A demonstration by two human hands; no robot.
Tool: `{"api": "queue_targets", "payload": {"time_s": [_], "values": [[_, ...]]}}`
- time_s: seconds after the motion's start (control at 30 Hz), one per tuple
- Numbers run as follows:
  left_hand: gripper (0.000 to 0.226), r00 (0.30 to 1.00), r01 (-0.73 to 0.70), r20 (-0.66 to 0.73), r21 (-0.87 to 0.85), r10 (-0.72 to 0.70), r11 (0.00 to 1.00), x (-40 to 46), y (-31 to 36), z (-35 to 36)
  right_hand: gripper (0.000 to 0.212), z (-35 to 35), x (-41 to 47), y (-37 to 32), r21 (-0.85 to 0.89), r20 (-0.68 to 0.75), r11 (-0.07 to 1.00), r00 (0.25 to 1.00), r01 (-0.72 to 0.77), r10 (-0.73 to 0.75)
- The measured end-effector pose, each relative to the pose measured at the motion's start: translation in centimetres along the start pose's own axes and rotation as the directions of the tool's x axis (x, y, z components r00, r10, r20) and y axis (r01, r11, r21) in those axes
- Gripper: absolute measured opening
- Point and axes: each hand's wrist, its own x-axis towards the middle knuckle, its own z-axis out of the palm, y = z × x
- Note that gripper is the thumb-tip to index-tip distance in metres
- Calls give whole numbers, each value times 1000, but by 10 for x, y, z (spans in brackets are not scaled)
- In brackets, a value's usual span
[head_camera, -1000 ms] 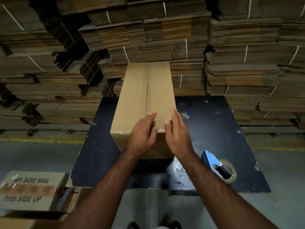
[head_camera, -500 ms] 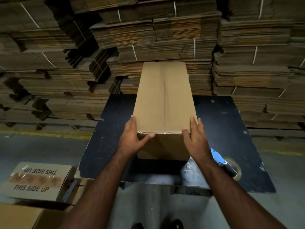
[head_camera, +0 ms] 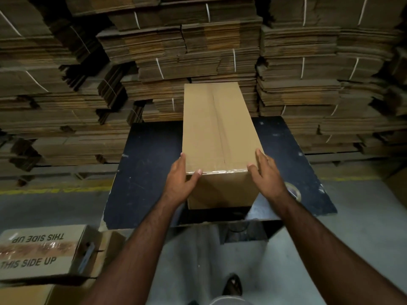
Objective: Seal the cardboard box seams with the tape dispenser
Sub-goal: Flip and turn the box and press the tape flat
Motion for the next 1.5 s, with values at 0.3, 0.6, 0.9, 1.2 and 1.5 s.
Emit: {"api": "queue_targets", "payload": {"time_s": [0.3, 0.6, 0.9, 1.2, 1.5], "values": [[59, 985, 157, -82, 68, -152, 985, 65, 23, -34, 78, -18, 39, -27, -43, 77, 987, 984, -156, 159], [85, 920, 370, -3, 333, -391, 867, 176, 62, -27, 49, -13, 136, -36, -288, 174, 952, 972, -106, 160], [115, 916, 296, 110, 462, -386, 836, 281, 25, -44, 33, 65, 126, -109, 52, 606, 918, 718, 393, -341], [65, 974, 89, -224, 256, -31, 963, 192, 16, -34, 17, 46, 283, -137, 65, 171, 906, 890, 419, -424], [42, 977, -104, -62, 702, 206, 705, 143, -11, -29, 72, 99, 347, -169, -346, 481, 719, 772, 603, -416]]}}
